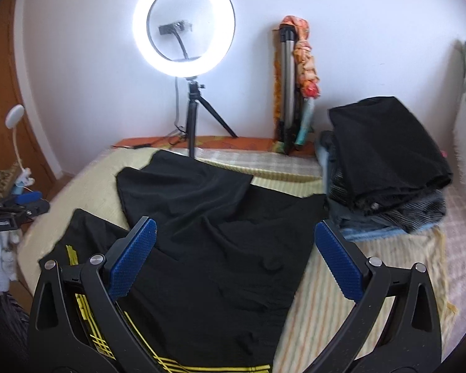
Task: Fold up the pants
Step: 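Lower both tools to the shorts waistband and close both grippers on it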
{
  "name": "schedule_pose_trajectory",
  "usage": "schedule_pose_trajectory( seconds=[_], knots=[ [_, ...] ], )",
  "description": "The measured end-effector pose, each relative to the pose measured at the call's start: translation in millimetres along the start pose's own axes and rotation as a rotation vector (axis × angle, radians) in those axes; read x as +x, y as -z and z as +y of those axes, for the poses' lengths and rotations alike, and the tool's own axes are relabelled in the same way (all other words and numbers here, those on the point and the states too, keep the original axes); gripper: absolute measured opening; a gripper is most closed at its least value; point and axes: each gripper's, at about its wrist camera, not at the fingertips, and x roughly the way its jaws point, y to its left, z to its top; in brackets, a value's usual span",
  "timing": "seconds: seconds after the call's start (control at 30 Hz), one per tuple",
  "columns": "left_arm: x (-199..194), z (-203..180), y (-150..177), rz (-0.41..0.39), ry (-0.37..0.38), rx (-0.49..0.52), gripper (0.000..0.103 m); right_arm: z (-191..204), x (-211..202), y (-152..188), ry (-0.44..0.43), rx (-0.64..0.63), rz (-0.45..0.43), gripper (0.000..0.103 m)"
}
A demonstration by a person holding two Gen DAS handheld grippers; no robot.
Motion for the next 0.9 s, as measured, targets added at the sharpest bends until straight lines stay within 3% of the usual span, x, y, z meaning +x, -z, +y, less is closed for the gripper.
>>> schedule_pose_trajectory(
  seconds=[0.1,0.27,0.47,0.9],
  knots=[
    [8.8,11.1,-9.7,0.013,0.005,-0.025,0.090,-5.2,14.6,-12.1,-0.043,0.013,0.008,0.103],
    [27.0,26.6,-37.0,0.051,-0.016,-0.010,0.082,-6.5,45.9,-34.5,-0.013,-0.075,0.090,0.103],
    [51.4,35.1,-69.0,0.088,-0.002,0.002,0.081,-10.4,84.0,-53.6,-0.062,-0.097,0.185,0.103],
    [126.5,33.5,-104.9,0.207,0.045,0.026,0.075,-8.4,203.0,-86.7,-0.136,-0.066,0.350,0.083]
  ],
)
